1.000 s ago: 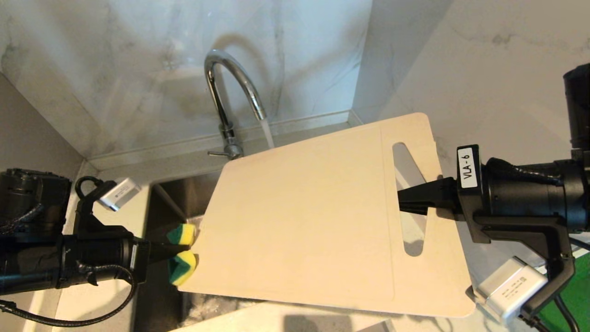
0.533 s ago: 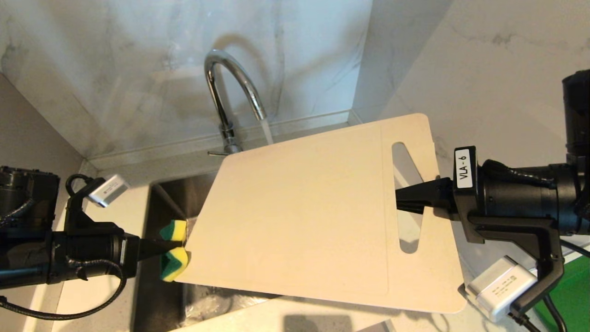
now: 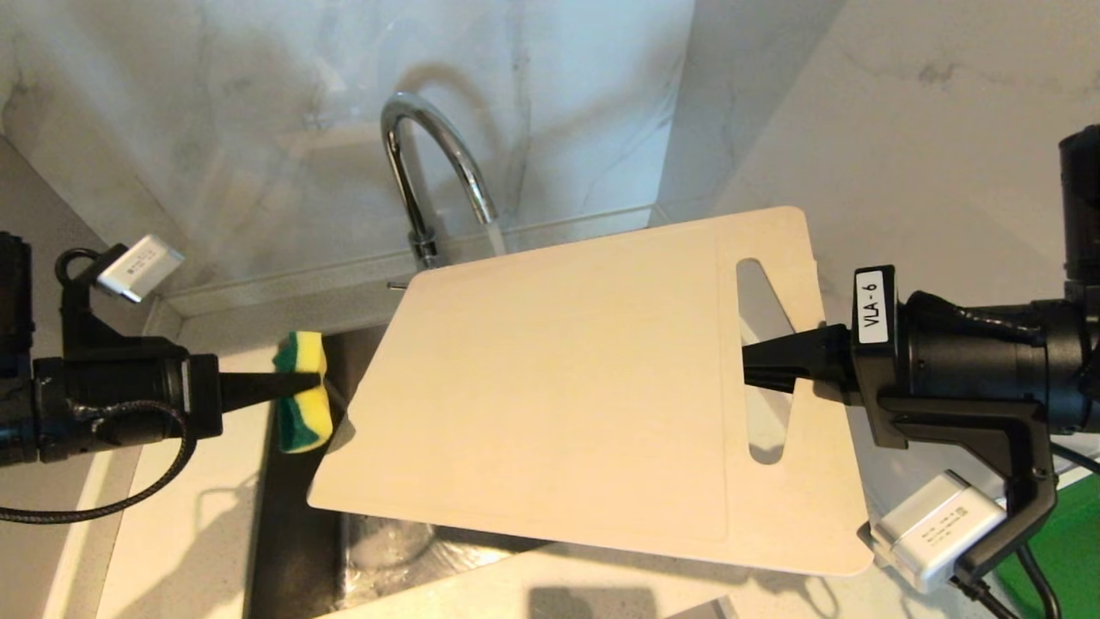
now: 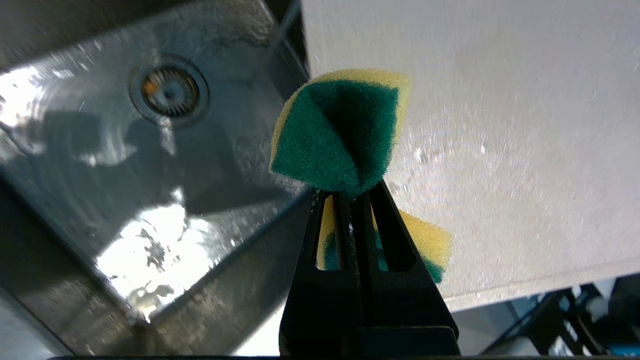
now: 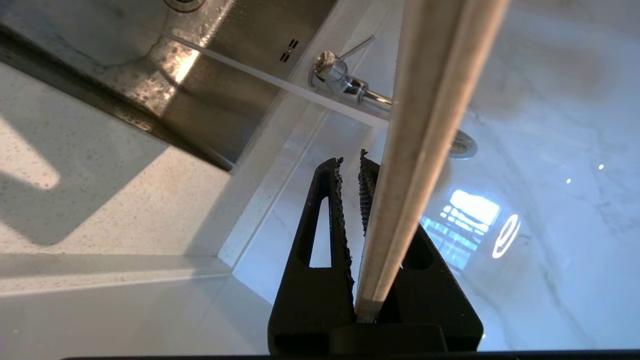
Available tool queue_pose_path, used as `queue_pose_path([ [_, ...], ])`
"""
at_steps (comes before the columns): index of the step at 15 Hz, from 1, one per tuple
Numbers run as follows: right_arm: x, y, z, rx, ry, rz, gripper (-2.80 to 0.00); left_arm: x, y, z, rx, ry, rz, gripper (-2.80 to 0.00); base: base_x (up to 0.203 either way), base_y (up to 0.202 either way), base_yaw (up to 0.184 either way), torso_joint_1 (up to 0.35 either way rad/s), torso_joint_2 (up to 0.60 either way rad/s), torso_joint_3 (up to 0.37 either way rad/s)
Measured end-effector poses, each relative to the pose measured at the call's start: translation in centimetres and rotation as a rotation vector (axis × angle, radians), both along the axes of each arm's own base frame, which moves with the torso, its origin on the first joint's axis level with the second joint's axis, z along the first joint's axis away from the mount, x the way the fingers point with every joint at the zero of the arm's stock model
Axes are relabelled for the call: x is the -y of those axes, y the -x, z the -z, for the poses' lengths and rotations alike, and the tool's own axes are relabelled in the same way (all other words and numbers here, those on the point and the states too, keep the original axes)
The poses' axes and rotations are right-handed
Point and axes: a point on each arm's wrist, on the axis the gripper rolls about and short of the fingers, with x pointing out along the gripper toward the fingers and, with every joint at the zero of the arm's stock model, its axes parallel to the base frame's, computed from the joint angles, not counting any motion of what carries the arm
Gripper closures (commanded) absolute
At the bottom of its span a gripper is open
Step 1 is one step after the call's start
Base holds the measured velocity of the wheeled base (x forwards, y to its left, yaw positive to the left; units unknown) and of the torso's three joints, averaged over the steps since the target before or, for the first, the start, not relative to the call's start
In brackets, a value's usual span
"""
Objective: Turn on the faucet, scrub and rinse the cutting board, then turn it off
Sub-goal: Scrub the cutting board underwater
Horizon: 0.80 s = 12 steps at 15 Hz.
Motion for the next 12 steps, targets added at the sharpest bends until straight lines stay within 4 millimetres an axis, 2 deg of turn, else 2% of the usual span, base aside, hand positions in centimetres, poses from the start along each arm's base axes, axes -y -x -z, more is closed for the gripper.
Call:
queue_pose_path([
  [4,0.2,0.1,-0.1,0.004,-0.001,0.007,0.00,-1.2,0.2,-4.4,0.078,0.075,-0.064,0.00,0.000,0.000,0.000,0.000,0.00,0.000],
  [8,0.4,0.1,-0.1,0.005,-0.001,0.015,0.00,-1.0,2.4,-8.7,0.116,0.111,-0.061,0.00,0.000,0.000,0.000,0.000,0.00,0.000],
  [10,0.4,0.2,0.0,0.003,-0.001,0.015,0.00,-1.5,3.1,-9.6,0.153,0.108,-0.117,0.00,0.000,0.000,0.000,0.000,0.00,0.000],
  [12,0.4,0.2,-0.1,-0.001,-0.008,0.020,0.00,-2.1,3.6,-9.4,0.157,0.102,-0.152,0.00,0.000,0.000,0.000,0.000,0.00,0.000],
])
